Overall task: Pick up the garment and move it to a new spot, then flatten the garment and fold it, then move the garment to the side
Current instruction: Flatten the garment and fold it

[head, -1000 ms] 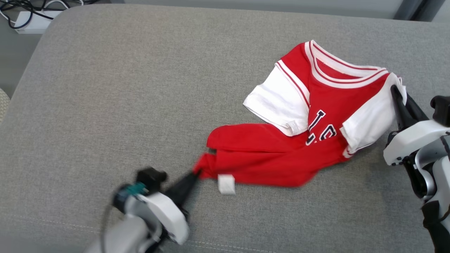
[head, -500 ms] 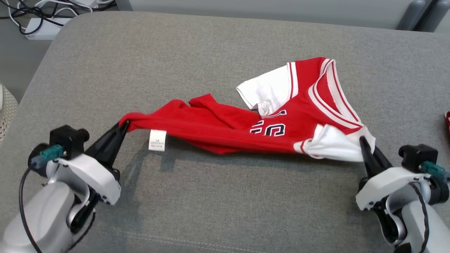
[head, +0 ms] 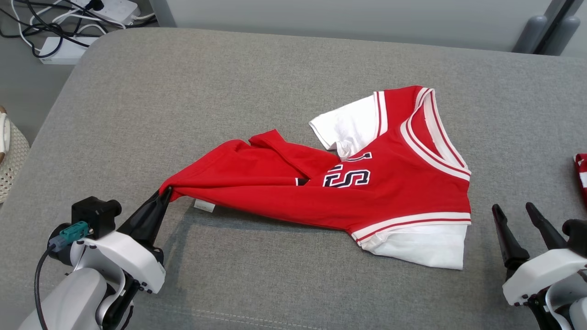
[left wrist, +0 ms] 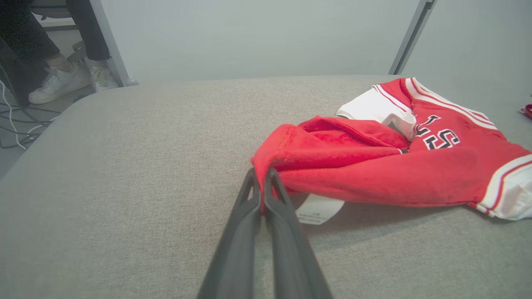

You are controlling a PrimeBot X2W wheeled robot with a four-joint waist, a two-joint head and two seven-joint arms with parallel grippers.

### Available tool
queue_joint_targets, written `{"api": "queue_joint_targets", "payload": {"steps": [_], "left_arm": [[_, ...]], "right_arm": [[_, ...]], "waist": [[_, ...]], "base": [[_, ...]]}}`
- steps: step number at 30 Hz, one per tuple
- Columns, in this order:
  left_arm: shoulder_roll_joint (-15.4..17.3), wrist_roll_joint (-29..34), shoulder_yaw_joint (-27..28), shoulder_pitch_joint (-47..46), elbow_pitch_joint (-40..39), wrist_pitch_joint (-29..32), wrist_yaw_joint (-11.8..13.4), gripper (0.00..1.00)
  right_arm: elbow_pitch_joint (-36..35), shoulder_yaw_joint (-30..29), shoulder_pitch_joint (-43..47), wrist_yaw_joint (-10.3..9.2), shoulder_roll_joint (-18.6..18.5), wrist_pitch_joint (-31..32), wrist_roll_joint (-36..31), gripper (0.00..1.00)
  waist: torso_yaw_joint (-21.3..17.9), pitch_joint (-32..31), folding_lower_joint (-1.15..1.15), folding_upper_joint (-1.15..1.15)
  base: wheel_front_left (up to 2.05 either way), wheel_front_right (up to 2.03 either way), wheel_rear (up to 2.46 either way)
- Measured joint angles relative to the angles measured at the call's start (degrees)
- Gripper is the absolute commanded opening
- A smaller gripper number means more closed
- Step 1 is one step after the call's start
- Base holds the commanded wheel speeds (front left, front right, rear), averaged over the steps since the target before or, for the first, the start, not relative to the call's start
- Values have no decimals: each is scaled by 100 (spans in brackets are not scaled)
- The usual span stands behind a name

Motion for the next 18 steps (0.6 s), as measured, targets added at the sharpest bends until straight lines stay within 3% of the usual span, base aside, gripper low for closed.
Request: {"api": "queue_joint_targets", "payload": {"steps": [10,18], "left_arm": [[-113,-3,31,96,-31,-46,49,0],[-151,-3,77,99,-30,-52,49,0]], "right_arm": [[-755,1106,380,0,-381,730,275,100],[-697,1340,449,0,-504,782,376,100]], "waist": [[106,77,0,0],[95,176,0,0]], "base": [[0,0,0],[0,0,0]]}}
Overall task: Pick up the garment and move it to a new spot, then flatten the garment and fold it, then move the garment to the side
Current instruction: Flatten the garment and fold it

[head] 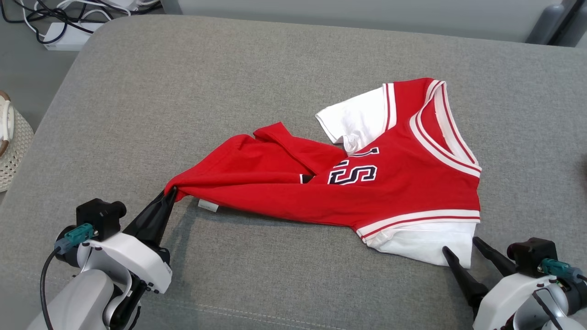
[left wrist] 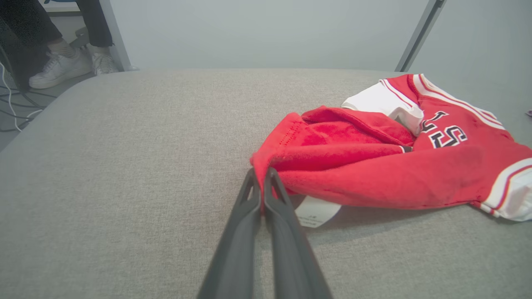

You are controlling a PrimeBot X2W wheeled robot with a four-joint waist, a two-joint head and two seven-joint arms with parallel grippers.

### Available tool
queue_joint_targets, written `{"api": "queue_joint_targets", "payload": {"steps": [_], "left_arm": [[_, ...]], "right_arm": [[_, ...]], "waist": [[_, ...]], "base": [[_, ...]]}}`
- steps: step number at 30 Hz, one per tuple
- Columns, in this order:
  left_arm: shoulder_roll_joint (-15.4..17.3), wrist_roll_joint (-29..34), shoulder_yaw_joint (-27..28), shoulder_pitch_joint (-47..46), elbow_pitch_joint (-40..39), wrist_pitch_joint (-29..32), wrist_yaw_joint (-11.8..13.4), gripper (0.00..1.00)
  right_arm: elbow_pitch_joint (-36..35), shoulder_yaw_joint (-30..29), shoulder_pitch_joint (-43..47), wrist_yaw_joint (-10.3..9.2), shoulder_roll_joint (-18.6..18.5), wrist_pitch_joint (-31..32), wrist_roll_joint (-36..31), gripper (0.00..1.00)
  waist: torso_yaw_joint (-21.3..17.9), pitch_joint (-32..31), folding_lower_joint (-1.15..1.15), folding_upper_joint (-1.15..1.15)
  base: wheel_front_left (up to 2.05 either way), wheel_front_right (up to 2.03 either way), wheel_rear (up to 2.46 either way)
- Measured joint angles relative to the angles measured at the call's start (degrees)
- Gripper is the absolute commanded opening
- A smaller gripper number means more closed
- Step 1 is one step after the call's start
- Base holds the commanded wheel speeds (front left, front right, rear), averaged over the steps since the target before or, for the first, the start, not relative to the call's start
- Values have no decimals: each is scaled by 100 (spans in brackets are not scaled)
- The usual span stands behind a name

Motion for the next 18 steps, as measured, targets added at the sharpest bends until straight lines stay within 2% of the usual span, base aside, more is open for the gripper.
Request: {"api": "queue_joint_targets", "payload": {"steps": [12,16,18], "left_arm": [[-14,7,62,-1,46,-5,-33,0],[-23,10,75,-1,73,-5,-35,0],[-27,16,78,-1,88,-5,-43,0]], "right_arm": [[285,198,-174,0,79,-186,49,100],[309,244,-287,0,83,-245,107,86],[323,255,-299,0,82,-271,120,92]], "waist": [[14,69,0,0],[6,63,0,0],[1,59,0,0]], "base": [[0,0,0],[0,0,0],[0,0,0]]}}
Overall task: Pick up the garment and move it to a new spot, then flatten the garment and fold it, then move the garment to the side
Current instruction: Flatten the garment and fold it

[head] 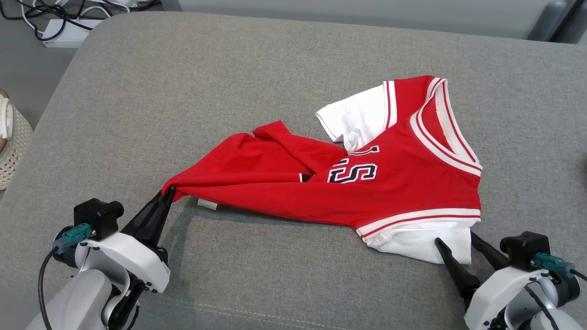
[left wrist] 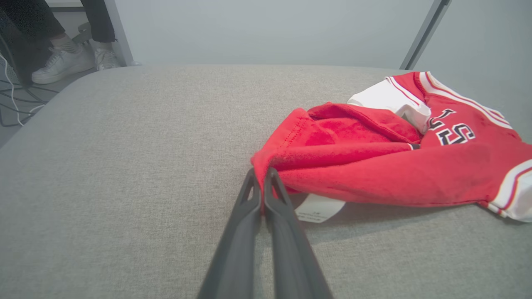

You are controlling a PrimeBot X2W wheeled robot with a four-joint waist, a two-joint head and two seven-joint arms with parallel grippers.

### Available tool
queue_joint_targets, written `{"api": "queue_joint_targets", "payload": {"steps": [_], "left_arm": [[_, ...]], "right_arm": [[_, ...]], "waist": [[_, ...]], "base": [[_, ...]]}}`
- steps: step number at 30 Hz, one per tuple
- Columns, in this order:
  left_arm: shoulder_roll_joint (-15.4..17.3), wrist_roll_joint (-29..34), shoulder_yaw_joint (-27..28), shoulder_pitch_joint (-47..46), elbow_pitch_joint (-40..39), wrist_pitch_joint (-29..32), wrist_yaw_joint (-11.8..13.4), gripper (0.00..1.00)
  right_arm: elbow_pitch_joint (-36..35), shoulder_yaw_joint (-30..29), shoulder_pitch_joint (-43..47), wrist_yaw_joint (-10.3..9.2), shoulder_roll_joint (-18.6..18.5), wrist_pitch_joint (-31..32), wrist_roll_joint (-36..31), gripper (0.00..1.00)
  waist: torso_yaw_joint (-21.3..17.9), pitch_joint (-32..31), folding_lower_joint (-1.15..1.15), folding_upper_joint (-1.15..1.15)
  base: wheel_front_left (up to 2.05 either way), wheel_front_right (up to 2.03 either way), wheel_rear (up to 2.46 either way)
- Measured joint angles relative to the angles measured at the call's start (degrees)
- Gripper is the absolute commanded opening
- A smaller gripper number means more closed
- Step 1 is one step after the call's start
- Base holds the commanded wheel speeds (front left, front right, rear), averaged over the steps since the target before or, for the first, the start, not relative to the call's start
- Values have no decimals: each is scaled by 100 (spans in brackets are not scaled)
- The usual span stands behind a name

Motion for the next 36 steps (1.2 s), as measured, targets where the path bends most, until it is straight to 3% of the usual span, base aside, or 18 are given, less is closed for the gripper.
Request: {"api": "queue_joint_targets", "payload": {"steps": [3,13,19,22,24,25,26,29,36], "left_arm": [[-8,19,7,0,26,0,0,0],[-26,86,35,0,60,0,-43,0],[-74,91,38,-1,78,0,-48,0],[-115,91,38,-1,90,0,-48,0],[-129,91,38,-1,97,0,-51,0],[-131,91,38,-1,102,0,-51,0],[-131,91,38,-1,107,0,-51,0],[-135,105,42,-1,120,0,-77,0],[-63,137,65,-20,114,12,-101,0]], "right_arm": [[12,-2,0,0,-4,-40,8,100],[-19,-24,5,0,3,-94,9,100],[-30,-5,5,0,35,-94,22,97],[-37,-23,11,0,35,-94,33,90],[-42,-18,15,0,35,-93,33,76],[-43,-9,18,0,38,-89,36,54],[-45,2,25,0,43,-88,42,54],[-42,86,64,0,47,-80,76,0],[-160,-1,-30,0,27,-170,126,0]], "waist": [[-12,-11,0,0],[-53,-34,0,0],[-48,-37,0,0],[-49,-46,0,0],[-52,-50,0,0],[-54,-53,0,0],[-56,-56,0,0],[-56,-71,0,0],[-66,-128,0,0]], "base": [[0,0,0],[0,0,0],[0,0,0],[0,0,0],[0,0,0],[0,0,0],[0,0,0],[0,0,0],[0,0,0]]}}
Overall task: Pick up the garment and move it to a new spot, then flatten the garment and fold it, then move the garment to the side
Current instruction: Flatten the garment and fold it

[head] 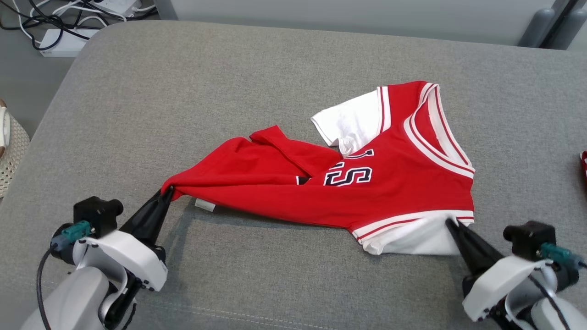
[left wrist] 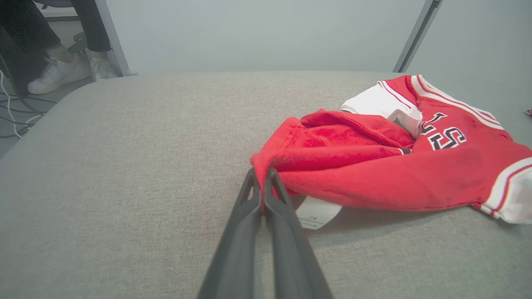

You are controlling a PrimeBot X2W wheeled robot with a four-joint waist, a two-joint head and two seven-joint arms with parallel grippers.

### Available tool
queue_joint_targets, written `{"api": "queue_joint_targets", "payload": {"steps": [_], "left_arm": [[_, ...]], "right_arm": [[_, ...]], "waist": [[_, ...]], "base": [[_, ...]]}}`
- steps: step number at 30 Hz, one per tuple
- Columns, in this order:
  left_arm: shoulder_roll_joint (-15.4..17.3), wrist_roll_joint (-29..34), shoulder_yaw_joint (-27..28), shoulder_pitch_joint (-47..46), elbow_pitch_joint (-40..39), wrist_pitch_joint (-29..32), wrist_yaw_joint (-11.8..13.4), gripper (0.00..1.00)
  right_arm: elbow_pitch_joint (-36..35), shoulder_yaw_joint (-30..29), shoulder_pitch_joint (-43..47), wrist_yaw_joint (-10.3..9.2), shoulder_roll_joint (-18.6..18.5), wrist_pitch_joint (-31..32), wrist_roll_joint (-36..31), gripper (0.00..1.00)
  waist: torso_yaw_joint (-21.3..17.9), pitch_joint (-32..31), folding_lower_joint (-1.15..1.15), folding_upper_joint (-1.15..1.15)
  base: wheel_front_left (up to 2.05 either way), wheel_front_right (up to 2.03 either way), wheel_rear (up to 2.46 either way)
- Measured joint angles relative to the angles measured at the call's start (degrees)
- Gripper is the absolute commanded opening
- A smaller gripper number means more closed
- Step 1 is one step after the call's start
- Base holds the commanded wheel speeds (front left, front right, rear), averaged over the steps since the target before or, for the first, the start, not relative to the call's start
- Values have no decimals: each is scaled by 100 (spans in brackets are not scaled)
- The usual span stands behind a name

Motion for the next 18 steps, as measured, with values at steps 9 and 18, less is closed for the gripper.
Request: {"api": "queue_joint_targets", "payload": {"steps": [9,18], "left_arm": [[509,23,-65,-1015,-353,823,-162,0],[633,-595,-437,-3040,-168,2069,-219,0]], "right_arm": [[-350,202,-1630,0,-488,218,-9,0],[411,1061,-4371,0,-745,392,341,0]], "waist": [[-12,-42,0,0],[-96,-207,0,0]], "base": [[0,0,0],[0,0,0]]}}
